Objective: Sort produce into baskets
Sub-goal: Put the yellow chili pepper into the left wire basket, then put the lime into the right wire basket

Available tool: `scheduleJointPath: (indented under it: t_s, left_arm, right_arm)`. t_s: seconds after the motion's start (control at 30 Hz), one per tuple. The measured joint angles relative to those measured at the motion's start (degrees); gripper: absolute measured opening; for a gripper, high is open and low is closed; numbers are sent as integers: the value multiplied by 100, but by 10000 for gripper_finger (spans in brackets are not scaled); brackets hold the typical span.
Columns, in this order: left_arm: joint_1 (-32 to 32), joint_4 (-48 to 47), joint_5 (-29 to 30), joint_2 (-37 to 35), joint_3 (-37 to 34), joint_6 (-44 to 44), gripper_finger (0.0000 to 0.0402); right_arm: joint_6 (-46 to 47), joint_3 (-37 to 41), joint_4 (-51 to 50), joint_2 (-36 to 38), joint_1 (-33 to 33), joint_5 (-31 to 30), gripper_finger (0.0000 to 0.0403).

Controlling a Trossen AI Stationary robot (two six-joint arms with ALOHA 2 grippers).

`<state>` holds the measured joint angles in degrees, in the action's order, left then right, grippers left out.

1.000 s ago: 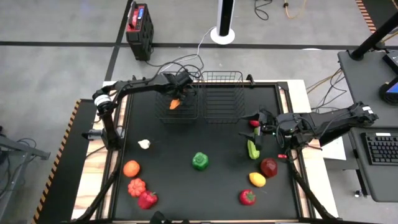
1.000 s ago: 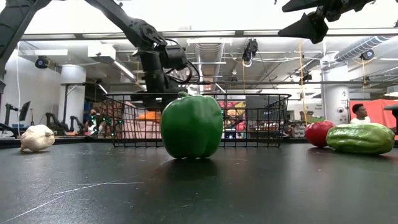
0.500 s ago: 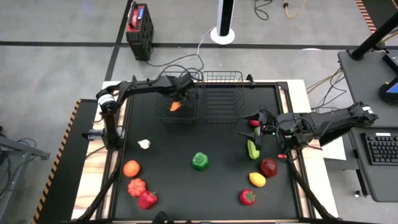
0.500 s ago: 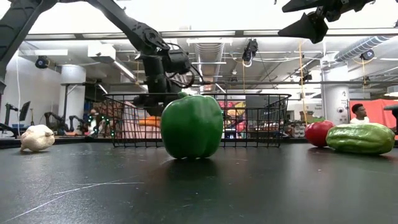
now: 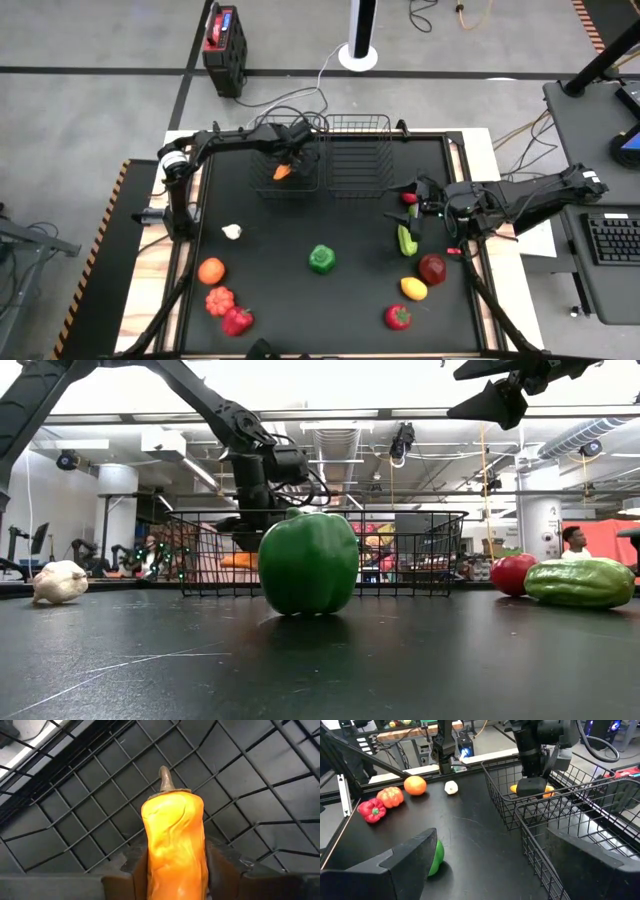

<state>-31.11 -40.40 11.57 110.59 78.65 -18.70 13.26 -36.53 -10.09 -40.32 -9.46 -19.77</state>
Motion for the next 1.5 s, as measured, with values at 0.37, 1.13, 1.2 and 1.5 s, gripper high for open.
scheduleJointPath:
  t_s: [0.37, 1.13, 1.2, 1.5]
  left_arm:
    - [0, 13, 155, 0, -2, -63, 204]
    - [1470, -402, 834, -1965, -23, 383, 229]
    - [1881, -389, 1062, -2192, -49, 440, 229]
    - [3750, -244, 1889, -2893, -422, 454, 229]
  right_arm:
    - [2, 0, 0, 0, 0, 2, 359]
    - [344, 0, 168, 0, -2, -32, 359]
    - [443, 0, 173, -10, -2, -36, 359]
    - [1322, -285, -172, -469, -2, -42, 359]
